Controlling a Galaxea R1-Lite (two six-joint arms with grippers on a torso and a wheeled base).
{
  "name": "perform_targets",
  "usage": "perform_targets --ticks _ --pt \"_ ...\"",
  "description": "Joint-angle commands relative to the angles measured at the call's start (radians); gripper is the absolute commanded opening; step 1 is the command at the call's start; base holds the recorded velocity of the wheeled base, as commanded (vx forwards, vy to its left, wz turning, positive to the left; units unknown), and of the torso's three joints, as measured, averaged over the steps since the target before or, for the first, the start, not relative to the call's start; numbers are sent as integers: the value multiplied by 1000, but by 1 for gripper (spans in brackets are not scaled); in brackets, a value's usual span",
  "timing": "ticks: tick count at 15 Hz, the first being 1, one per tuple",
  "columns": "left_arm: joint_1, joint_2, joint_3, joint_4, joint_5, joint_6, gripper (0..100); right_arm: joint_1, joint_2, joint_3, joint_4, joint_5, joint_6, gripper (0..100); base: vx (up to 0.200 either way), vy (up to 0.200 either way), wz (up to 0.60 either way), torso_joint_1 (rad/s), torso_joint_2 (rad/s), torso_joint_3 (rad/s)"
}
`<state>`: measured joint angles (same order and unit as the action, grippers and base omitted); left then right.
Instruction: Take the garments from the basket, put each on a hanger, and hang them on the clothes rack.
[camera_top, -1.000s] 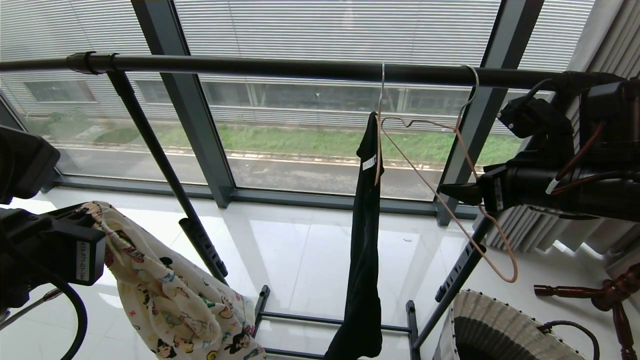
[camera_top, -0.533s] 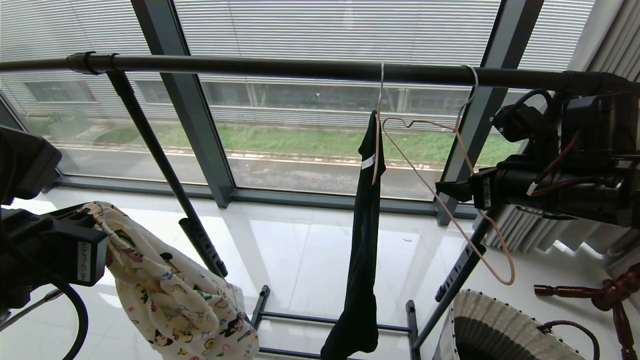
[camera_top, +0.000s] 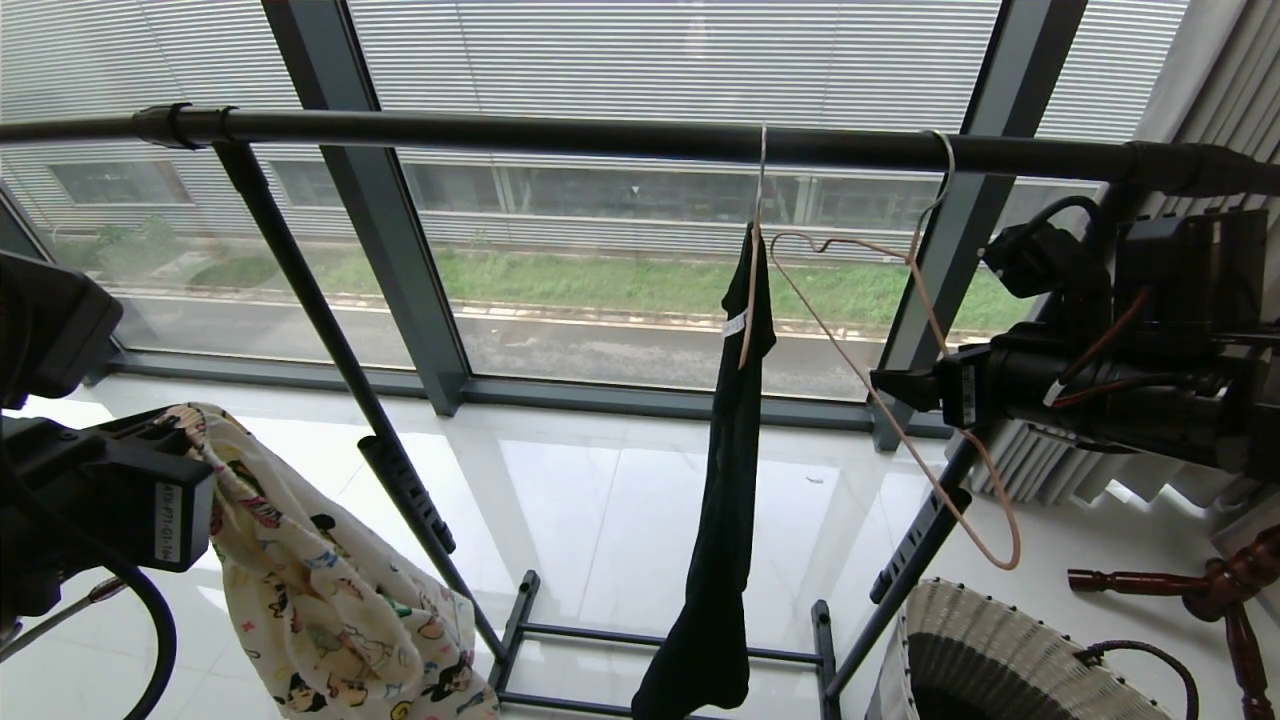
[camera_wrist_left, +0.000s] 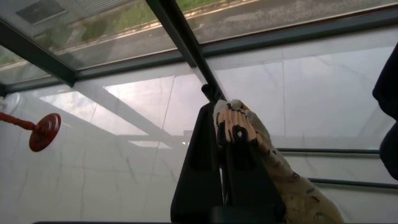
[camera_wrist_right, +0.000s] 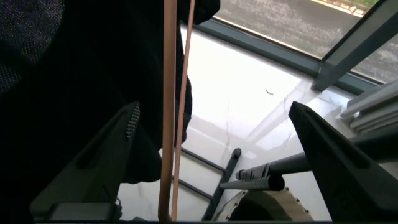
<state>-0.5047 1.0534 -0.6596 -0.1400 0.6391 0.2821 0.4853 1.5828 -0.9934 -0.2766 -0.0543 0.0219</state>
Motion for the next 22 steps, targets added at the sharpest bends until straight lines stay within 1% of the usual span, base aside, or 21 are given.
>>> perform_targets --ticks 1,10,11,12,14,18,22 --pt "2 -1 0 -1 1 0 0 -1 3 1 -3 1 1 0 0 0 0 0 0 0" --pt "2 -6 0 -1 1 -1 0 -1 -1 -1 -12 -3 4 0 0 0 0 0 0 0" --pt "2 -6 0 -1 1 -1 0 -2 -4 -1 -18 -9 9 0 0 0 0 0 0 0" --pt "2 -9 1 -1 1 -1 0 -2 -9 1 -52 -24 10 0 0 0 0 0 0 0" --pt "0 -10 0 -1 1 0 0 -2 -15 24 -124 -70 10 0 0 0 0 0 0 0" --pt "2 -10 0 -1 1 2 0 -2 -78 84 -185 -78 9 0 0 0 0 0 0 0" --pt "2 -10 0 -1 1 3 0 1 -170 139 -194 -76 3 0 0 0 0 0 0 0"
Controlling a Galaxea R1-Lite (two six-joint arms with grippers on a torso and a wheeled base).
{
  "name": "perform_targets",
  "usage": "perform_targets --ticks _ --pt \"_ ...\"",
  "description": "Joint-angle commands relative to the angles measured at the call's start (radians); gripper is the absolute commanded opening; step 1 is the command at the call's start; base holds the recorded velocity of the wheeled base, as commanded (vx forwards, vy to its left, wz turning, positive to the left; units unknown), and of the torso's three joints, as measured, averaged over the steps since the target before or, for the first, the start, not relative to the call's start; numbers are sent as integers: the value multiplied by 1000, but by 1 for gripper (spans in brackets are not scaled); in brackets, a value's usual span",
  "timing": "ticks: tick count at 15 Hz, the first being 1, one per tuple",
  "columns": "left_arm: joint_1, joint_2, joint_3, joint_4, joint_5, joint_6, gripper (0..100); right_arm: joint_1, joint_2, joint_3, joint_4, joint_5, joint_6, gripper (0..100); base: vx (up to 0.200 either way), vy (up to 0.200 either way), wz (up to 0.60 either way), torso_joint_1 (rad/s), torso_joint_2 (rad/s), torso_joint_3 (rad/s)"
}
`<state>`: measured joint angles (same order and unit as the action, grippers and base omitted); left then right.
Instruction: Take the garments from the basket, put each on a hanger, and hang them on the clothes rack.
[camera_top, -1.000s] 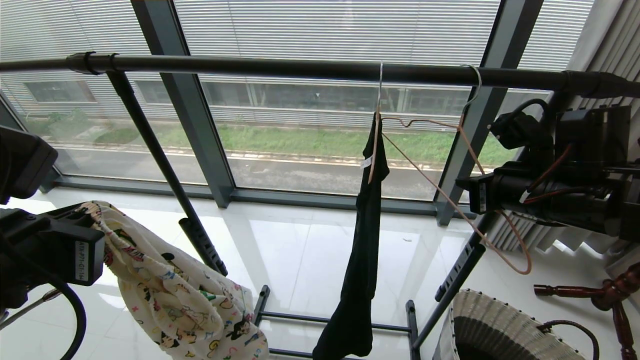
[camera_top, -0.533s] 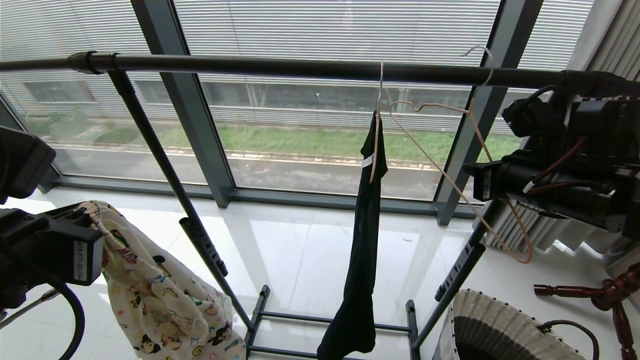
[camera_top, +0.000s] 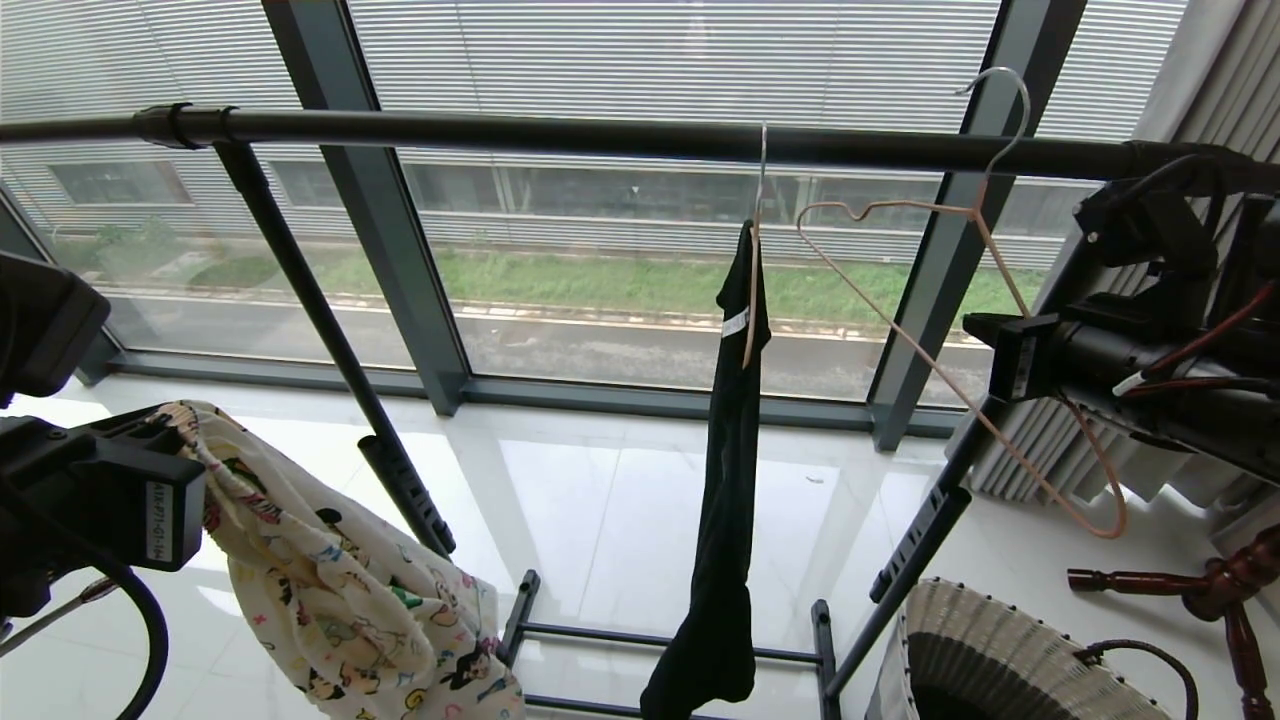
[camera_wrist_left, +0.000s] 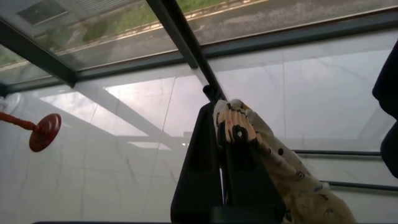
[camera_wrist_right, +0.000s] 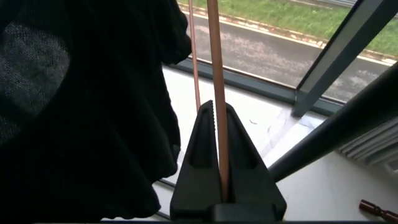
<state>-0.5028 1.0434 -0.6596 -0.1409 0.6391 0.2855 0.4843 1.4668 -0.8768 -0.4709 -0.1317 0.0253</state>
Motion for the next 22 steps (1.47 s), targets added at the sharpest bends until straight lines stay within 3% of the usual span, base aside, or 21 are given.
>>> perform_targets --ticks 1,5,12,17,20,22 --pt "0 1 0 0 2 3 0 2 -80 42 1 1 -4 0 0 0 0 0 0 0" --pt "0 1 0 0 2 1 0 16 -172 117 1 4 -25 0 -200 0 0 10 2 -6" --pt "0 4 1 0 2 1 0 68 -217 125 -68 12 -87 0 -200 0 0 -4 2 4" --pt "-7 6 -3 0 -1 -3 0 304 -292 217 -68 12 -88 0 -120 0 0 0 2 0" --pt "-37 50 -32 -49 -67 -11 0 473 -296 246 -68 11 -90 0 0 0 0 0 0 0" --pt "-46 148 -114 -111 -65 -112 0 608 -278 263 -68 9 -90 0 0 0 0 0 0 0"
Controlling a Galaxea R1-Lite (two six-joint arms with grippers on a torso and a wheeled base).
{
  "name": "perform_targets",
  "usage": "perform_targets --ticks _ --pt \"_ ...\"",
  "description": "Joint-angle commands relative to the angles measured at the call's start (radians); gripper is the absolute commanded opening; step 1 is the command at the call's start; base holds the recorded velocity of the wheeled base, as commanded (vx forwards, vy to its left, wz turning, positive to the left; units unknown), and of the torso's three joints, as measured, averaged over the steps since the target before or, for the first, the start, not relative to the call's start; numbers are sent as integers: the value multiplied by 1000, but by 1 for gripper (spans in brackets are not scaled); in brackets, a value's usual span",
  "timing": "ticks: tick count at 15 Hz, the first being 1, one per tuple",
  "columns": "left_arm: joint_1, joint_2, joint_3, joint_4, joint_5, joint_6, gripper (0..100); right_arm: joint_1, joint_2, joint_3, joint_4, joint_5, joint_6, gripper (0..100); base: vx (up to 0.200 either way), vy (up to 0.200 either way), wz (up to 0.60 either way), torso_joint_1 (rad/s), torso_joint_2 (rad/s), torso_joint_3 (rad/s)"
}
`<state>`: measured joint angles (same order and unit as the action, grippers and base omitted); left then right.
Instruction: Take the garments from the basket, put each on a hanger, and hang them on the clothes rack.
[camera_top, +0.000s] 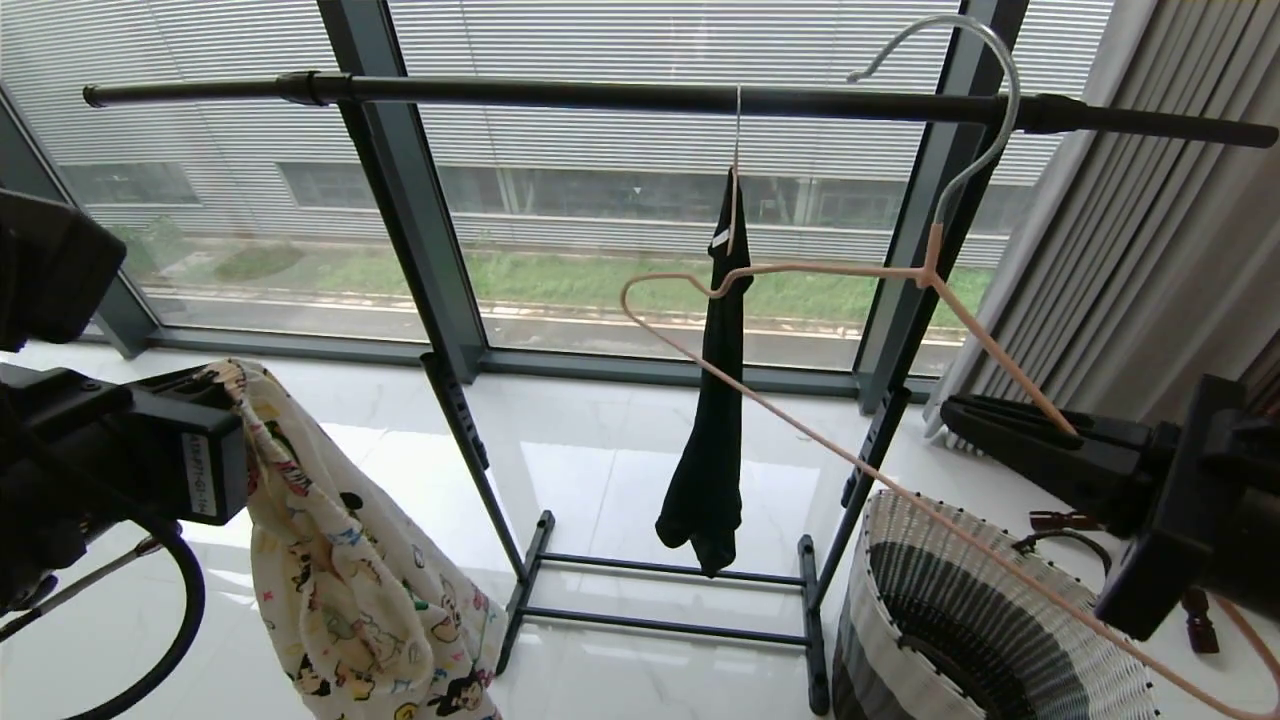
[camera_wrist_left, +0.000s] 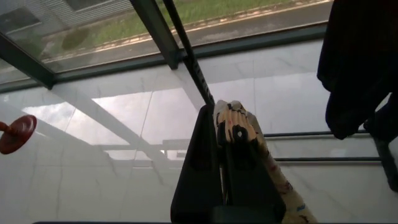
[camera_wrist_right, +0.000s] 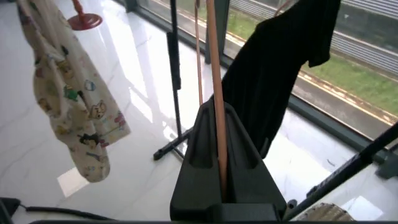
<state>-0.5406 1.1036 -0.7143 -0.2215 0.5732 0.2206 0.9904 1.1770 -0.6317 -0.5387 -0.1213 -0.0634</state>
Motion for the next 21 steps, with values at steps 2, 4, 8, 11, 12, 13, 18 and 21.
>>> perform_targets --ticks 2,4,8,11,12,13,18,21 --pt "-9 165 -165 -36 1 -112 0 211 47 23 -1 -8 -1 0 0 0 0 0 0 0" --pt "-13 197 -212 -36 1 -113 0 257 73 23 -4 -8 -1 0 0 0 0 0 0 0" --pt "-97 203 -215 -36 1 -142 0 266 107 6 -27 -8 2 0 0 0 0 0 0 0" --pt "-108 203 -215 -36 2 -144 0 266 151 -17 -90 -23 2 0 0 0 0 0 0 0" --pt "-110 203 -215 -36 2 -144 0 266 158 -22 -96 -24 2 0 0 0 0 0 0 0" --pt "-110 202 -215 -36 2 -144 0 264 170 -40 -106 -24 2 0 0 0 0 0 0 0" --pt "-108 202 -225 -38 50 -147 0 261 228 -80 -164 -37 4 0 0 0 0 0 0 0" --pt "-108 203 -251 -38 134 -207 0 261 262 -83 -219 -69 7 0 0 0 0 0 0 0"
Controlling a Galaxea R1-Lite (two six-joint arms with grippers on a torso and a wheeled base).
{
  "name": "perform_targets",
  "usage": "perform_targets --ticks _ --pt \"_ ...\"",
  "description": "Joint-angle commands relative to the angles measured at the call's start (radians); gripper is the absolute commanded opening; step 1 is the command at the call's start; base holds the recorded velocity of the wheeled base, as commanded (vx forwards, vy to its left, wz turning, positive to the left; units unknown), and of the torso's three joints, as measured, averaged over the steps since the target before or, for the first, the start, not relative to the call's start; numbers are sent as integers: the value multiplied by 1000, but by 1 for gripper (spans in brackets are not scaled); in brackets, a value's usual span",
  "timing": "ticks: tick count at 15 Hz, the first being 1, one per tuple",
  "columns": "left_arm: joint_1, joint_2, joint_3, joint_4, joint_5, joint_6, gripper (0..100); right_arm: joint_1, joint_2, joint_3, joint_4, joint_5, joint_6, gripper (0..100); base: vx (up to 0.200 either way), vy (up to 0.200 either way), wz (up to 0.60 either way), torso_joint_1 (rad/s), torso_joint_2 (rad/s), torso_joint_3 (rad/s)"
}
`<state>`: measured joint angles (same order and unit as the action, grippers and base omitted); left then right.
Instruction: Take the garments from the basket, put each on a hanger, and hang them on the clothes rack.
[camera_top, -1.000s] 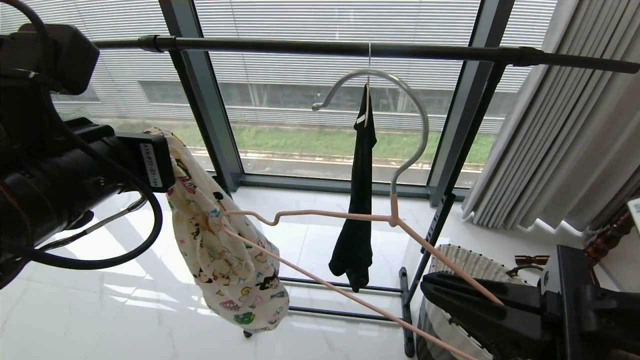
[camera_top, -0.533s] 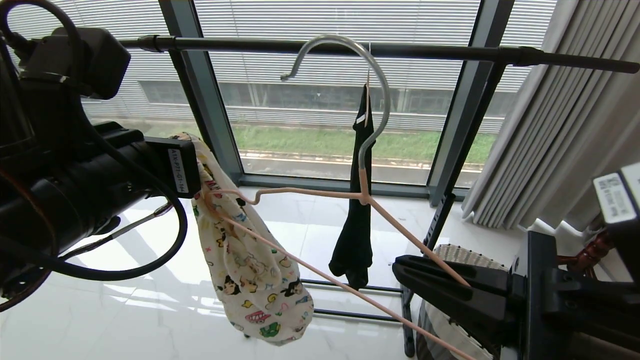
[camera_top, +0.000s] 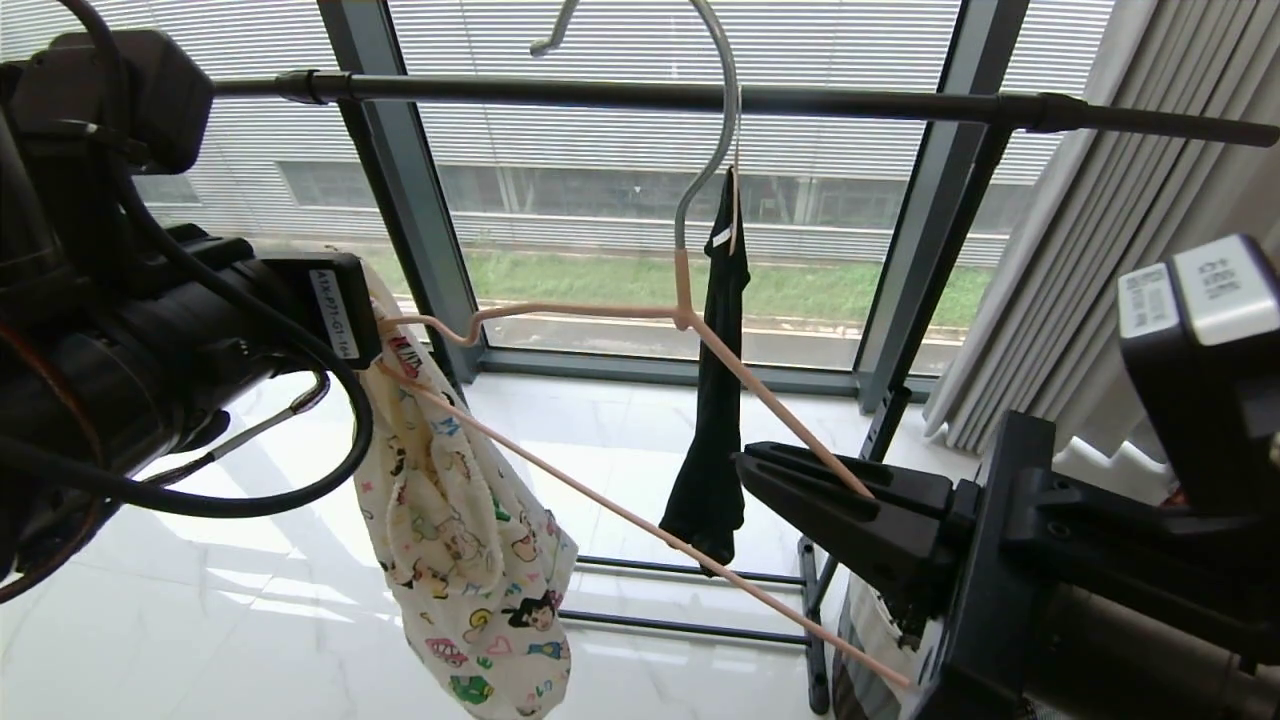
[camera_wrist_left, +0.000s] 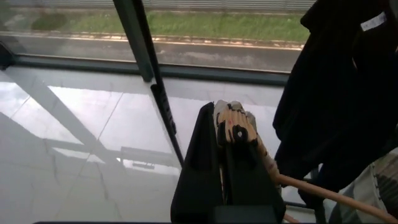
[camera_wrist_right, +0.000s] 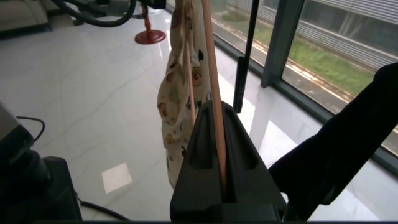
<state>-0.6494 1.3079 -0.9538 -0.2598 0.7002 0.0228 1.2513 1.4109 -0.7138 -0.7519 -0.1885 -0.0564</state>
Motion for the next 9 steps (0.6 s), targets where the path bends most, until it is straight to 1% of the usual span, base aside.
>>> perform_targets --ticks 1,3,5,6,9 --pt "0 -2 -14 1 8 -21 0 0 40 1 -24 -2 1 0 0 0 0 0 0 0" --pt "-3 -2 -19 1 10 -23 0 0 74 -12 -63 -2 1 0 0 0 0 0 0 0" --pt "-29 1 -22 1 10 -23 0 -1 123 -33 -107 -3 3 0 0 0 0 0 0 0" --pt "-35 1 -22 1 10 -24 0 -1 146 -44 -122 -19 3 0 0 0 0 0 0 0" --pt "-41 8 -49 2 10 -60 0 -3 224 -85 -159 -39 36 0 0 0 0 0 0 0"
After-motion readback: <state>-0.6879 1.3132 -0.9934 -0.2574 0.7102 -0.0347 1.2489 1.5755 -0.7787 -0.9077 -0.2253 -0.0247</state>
